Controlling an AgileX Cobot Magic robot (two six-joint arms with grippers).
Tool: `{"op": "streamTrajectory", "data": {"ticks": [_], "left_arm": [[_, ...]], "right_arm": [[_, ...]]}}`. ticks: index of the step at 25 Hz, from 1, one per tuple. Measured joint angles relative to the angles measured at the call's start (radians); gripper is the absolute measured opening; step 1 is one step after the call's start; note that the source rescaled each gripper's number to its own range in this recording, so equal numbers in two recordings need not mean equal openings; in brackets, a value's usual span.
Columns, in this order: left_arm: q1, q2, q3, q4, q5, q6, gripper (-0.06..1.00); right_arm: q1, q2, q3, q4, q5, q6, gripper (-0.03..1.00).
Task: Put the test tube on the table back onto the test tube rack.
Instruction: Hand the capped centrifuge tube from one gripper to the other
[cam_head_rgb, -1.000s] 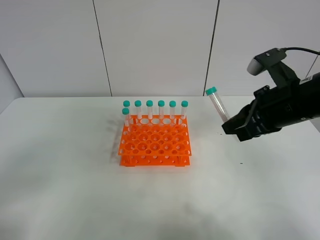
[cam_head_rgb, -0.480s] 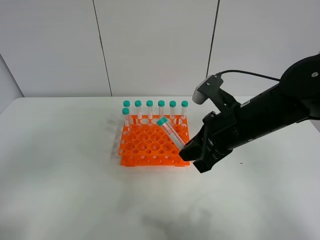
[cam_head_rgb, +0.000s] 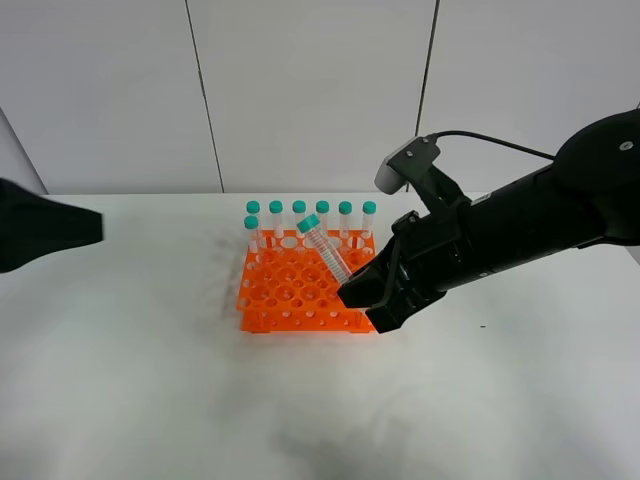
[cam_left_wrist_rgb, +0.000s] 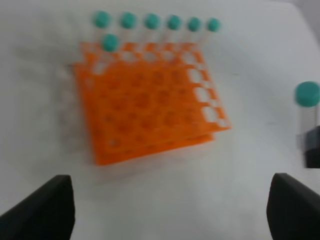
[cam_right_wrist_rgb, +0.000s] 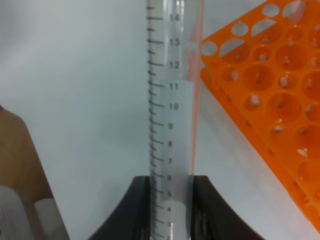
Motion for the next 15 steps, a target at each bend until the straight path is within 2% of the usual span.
{"op": "streamTrajectory", "data": {"ticks": [3,6,8,13,15], "left_arm": [[-0.002,0.167,0.000,-0.281,-0.005,0.248,1.00],[-0.041,0.286,0.000,-0.503,-0.010,0.454,1.00],[-0.090,0.345,0.000,-0.627,-0.014,0.562,1.00],[-0.232,0.458,0.000,-0.896,-0.040,0.736,1.00],[-0.272,0.491,-0.003,-0.939,-0.044,0.789,1.00]], "right_arm": [[0.000,0.000,0.000,0.003,-0.005,0.000,0.03],[0.000,0.000,0.000,0.005,-0.006,0.000,0.03],[0.000,0.000,0.000,0.006,-0.007,0.000,0.03],[0.000,0.000,0.000,0.007,-0.016,0.000,0.03],[0.000,0.000,0.000,0.014,-0.016,0.000,0.03]]}}
